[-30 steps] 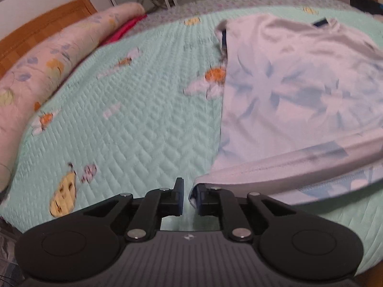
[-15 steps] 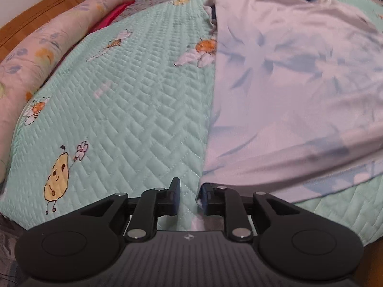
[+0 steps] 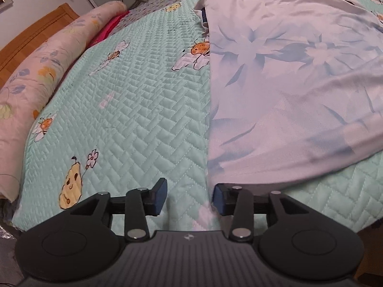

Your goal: Fold clothes

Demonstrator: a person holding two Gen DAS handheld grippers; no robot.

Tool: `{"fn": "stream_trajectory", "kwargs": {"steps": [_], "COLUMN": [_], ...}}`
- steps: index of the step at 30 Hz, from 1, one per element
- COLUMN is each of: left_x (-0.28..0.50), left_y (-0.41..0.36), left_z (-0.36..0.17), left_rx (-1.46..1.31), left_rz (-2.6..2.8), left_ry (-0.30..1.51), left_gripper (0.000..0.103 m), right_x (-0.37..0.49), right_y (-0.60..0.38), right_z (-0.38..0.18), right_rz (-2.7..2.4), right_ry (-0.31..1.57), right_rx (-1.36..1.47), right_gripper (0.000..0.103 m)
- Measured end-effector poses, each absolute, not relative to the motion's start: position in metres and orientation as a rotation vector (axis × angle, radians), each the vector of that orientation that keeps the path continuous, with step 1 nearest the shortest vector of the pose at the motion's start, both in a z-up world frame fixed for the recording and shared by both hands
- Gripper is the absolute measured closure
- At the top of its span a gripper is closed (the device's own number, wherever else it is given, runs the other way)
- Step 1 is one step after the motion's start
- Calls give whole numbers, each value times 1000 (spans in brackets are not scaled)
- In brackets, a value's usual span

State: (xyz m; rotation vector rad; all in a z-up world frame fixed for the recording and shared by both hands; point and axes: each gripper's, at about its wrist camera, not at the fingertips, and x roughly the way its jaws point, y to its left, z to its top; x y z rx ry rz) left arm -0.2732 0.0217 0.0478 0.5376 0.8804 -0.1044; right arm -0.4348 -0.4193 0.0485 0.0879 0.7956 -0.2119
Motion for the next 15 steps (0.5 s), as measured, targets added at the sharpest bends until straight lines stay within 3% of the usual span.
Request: {"fn": "stream_trajectory", "kwargs": {"steps": [9, 15], "left_x": [-259, -263], "left_y": [29, 24], "left_z": [58, 47], "left_rx": [422, 484], "left_rz": [-52, -87], "left_ry": [878, 933], "left_gripper": [52, 52], "right_x": [-423, -425], "right_y": [-409, -405], "right_z": [58, 37], "right_rz": [-205, -169], "right_ry": [731, 813], "right_rx": [57, 16], "right_gripper": [43, 43]}}
